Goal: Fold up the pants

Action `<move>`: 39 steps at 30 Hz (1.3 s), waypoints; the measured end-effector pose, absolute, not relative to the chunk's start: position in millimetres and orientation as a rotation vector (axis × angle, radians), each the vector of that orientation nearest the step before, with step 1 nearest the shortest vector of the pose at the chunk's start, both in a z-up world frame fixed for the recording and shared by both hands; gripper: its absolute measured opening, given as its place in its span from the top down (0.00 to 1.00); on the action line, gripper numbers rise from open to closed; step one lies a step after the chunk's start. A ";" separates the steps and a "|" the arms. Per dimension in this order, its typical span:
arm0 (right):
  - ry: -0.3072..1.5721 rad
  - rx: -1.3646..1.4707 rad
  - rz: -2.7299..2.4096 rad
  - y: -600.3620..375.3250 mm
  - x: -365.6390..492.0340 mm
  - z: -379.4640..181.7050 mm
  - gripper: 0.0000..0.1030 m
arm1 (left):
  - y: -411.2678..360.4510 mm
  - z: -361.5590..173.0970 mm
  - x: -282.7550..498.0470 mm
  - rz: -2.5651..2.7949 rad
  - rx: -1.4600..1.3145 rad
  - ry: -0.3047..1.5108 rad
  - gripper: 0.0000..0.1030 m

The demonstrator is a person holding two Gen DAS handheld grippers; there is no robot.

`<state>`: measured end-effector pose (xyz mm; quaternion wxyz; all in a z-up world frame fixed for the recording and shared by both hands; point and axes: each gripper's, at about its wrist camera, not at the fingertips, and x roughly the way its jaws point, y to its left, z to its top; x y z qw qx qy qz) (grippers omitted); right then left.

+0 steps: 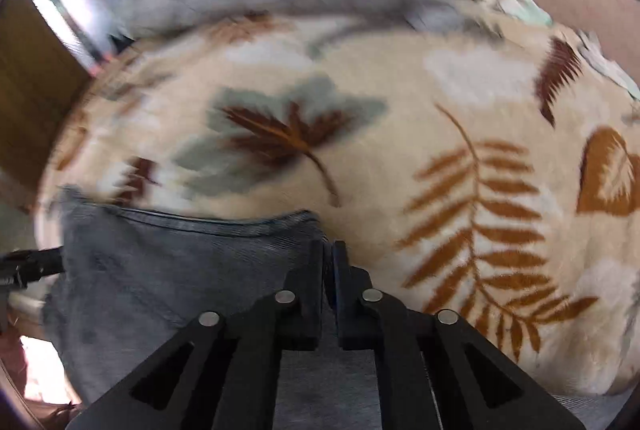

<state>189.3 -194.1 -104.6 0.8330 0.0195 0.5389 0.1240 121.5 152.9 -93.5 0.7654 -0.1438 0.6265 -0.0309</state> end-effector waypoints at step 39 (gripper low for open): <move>0.555 1.156 0.034 -546.1 -155.3 -147.6 0.43 | -477.0 -82.9 115.6 -0.902 0.553 1.496 0.28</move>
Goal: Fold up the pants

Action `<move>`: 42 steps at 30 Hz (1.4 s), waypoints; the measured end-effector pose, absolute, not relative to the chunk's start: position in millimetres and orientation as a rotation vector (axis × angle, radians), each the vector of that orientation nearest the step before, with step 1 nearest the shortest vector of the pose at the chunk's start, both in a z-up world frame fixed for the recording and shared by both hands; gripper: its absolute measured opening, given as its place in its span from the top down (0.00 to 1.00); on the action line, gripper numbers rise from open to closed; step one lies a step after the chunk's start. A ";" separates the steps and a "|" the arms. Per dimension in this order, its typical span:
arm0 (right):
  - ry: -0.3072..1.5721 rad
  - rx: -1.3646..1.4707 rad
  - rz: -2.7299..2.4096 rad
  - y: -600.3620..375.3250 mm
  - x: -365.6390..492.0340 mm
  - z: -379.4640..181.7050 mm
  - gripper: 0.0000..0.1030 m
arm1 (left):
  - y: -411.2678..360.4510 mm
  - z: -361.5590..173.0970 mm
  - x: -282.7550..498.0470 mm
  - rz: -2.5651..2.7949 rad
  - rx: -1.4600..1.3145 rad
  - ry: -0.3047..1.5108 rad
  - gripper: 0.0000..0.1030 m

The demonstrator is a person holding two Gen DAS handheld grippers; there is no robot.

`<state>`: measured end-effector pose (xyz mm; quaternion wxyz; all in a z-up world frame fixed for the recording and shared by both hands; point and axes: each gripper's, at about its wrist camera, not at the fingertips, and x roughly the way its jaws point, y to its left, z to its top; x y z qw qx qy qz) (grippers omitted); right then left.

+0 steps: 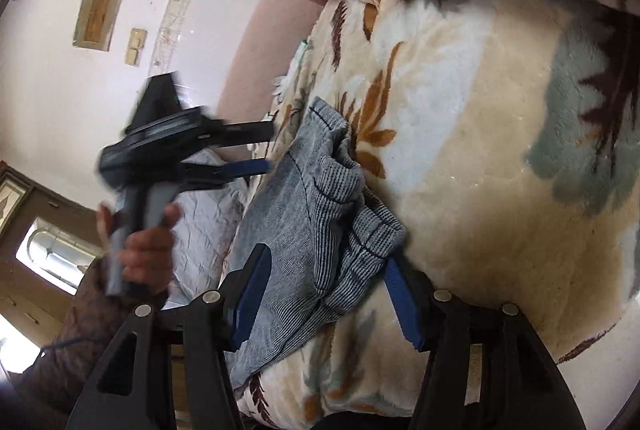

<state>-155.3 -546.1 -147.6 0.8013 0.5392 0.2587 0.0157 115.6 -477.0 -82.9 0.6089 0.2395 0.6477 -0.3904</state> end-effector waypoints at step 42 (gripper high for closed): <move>0.864 0.545 0.284 -351.5 -80.8 -73.1 0.73 | -254.0 -57.2 120.8 -0.766 0.196 1.467 0.82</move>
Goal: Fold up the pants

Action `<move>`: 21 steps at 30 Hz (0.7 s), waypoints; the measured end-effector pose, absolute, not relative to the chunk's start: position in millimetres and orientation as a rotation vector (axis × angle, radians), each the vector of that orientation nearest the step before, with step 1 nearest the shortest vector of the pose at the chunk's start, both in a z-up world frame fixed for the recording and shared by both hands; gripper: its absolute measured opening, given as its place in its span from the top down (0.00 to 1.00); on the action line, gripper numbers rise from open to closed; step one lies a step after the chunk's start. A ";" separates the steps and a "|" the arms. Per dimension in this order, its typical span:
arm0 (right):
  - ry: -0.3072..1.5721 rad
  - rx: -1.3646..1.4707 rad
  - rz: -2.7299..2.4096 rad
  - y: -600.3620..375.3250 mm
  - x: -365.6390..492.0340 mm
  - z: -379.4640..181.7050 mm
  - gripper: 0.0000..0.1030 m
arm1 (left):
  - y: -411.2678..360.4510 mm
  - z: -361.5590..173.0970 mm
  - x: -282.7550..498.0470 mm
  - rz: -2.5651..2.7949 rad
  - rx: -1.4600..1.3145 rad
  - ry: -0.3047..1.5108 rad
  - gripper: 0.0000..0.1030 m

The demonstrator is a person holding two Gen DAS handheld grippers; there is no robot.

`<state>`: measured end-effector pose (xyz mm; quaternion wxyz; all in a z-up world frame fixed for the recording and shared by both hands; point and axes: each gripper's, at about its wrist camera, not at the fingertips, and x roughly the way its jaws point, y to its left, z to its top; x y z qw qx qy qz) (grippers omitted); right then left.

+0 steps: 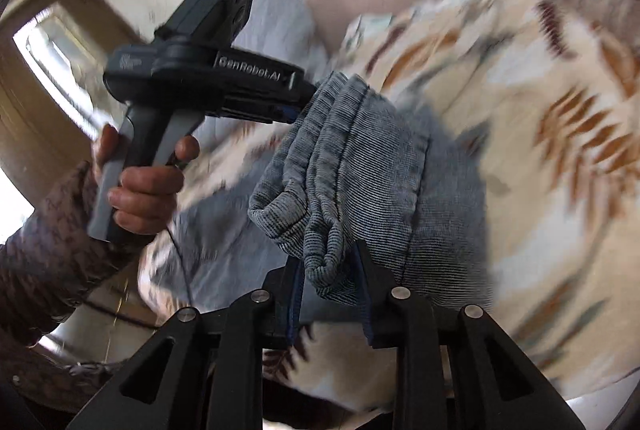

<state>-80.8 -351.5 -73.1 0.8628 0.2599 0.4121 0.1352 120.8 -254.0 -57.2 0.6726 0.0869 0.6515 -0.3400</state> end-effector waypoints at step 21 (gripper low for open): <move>0.889 1.097 0.157 -403.2 -116.6 -98.5 0.27 | -192.9 -71.6 92.0 -0.796 -0.279 1.495 0.41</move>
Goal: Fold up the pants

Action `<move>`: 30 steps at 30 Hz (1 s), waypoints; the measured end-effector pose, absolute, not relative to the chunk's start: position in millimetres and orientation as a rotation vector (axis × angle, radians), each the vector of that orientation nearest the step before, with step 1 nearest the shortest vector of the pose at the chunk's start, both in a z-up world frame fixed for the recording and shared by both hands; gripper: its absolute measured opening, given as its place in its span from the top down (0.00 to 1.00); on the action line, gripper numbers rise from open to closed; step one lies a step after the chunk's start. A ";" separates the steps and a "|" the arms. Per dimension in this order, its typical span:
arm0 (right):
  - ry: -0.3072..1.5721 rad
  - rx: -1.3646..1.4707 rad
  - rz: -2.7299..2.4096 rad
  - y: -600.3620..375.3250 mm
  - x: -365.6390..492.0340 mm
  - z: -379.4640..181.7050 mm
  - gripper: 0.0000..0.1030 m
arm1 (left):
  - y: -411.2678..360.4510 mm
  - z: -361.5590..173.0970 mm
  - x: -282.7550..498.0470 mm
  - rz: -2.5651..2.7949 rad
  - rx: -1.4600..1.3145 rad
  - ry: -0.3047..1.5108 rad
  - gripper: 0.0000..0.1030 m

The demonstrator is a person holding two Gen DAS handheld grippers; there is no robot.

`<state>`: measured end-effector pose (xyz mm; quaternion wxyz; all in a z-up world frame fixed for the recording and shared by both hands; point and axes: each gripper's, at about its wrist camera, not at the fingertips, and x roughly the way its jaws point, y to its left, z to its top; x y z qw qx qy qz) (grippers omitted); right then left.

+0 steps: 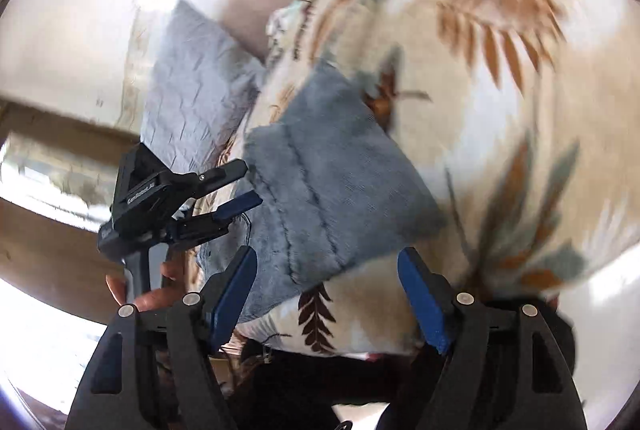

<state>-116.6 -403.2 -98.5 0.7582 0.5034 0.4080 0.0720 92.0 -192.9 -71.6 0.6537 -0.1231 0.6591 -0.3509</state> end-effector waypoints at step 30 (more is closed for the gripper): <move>0.865 0.846 0.264 -420.3 -24.0 -37.4 0.26 | -144.3 -58.5 118.4 -0.725 -0.277 1.356 0.34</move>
